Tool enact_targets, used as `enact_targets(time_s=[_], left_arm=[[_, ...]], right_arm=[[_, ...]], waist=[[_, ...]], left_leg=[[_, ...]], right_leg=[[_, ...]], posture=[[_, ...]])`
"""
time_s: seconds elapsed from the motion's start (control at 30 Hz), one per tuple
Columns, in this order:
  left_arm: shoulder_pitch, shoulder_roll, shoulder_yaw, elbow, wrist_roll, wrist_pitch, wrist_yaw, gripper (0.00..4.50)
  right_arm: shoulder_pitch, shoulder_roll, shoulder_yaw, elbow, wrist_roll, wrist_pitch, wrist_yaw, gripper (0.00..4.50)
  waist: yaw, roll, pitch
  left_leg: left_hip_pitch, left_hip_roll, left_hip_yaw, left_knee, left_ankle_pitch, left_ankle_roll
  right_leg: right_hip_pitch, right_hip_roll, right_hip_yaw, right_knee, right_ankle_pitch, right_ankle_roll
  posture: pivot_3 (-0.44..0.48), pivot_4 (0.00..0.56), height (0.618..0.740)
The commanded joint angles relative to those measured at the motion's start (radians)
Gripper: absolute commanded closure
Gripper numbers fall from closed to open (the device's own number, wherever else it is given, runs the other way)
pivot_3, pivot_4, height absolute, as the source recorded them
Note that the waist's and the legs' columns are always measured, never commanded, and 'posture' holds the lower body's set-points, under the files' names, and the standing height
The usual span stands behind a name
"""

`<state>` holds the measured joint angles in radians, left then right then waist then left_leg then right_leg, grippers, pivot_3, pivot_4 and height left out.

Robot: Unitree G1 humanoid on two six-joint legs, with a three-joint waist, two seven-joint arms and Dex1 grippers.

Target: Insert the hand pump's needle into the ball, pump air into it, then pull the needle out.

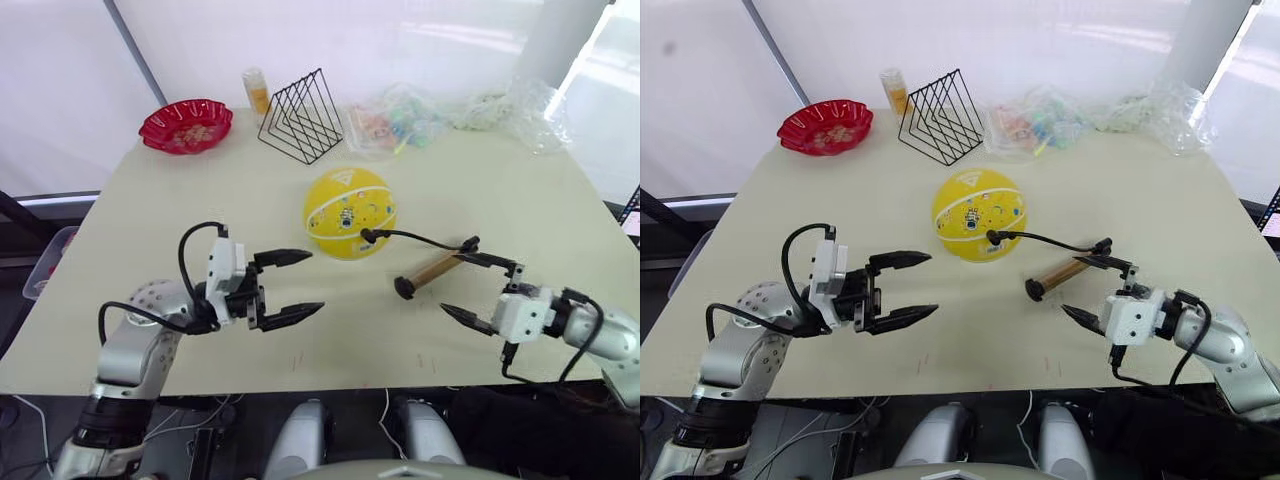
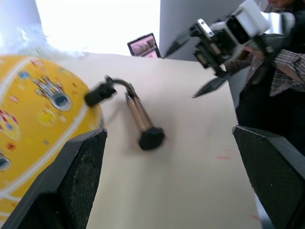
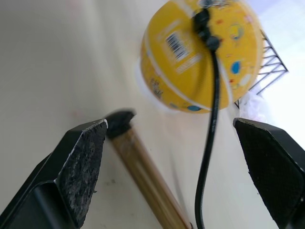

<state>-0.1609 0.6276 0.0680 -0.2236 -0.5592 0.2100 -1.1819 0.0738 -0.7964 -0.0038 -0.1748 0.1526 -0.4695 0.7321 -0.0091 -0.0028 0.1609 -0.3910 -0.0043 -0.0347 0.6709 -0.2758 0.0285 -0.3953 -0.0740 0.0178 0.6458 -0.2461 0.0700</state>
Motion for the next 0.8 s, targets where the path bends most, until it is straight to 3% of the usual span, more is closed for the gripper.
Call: enact_targets(time_s=[0.03, 0.4, 0.53, 0.8], left_arm=[[-0.058, -0.030, 0.007, 0.014, 0.000, 0.008, 0.063, 0.00], [-0.331, -0.132, -0.027, 0.166, 0.056, 0.078, 0.232, 0.00], [-0.491, -0.193, -0.074, 0.314, 0.131, 0.060, 0.284, 0.00], [-0.681, -0.254, -0.136, 0.570, 0.268, 0.000, 0.321, 0.00]], right_arm=[[0.076, 0.032, -0.075, -0.137, 0.191, 0.124, -0.028, 0.07], [0.215, 0.151, -0.137, -0.361, 0.368, 0.308, -0.068, 0.07], [0.241, 0.185, -0.126, -0.408, 0.379, 0.345, -0.072, 0.07], [0.264, 0.208, -0.121, -0.463, 0.351, 0.391, -0.078, 0.07]], waist=[[-0.002, 0.000, 0.000], [-0.001, -0.004, 0.002], [0.004, -0.007, 0.003], [-0.001, -0.009, 0.005]], left_leg=[[0.000, 0.000, 0.000, 0.000, 0.000, 0.000], [0.004, -0.001, 0.000, 0.002, 0.000, 0.000], [0.004, -0.001, 0.000, 0.002, 0.000, 0.000], [0.004, -0.002, 0.000, 0.003, 0.000, 0.000]], right_leg=[[0.000, 0.000, 0.000, 0.000, 0.000, 0.000], [0.001, 0.003, 0.002, 0.006, 0.000, 0.000], [0.001, 0.003, 0.002, 0.008, 0.000, 0.000], [0.000, 0.003, 0.002, 0.010, 0.000, 0.000]], posture=[[0.000, 0.150, 0.737], [0.000, 0.150, 0.737], [0.000, 0.150, 0.737], [0.000, 0.150, 0.737]])
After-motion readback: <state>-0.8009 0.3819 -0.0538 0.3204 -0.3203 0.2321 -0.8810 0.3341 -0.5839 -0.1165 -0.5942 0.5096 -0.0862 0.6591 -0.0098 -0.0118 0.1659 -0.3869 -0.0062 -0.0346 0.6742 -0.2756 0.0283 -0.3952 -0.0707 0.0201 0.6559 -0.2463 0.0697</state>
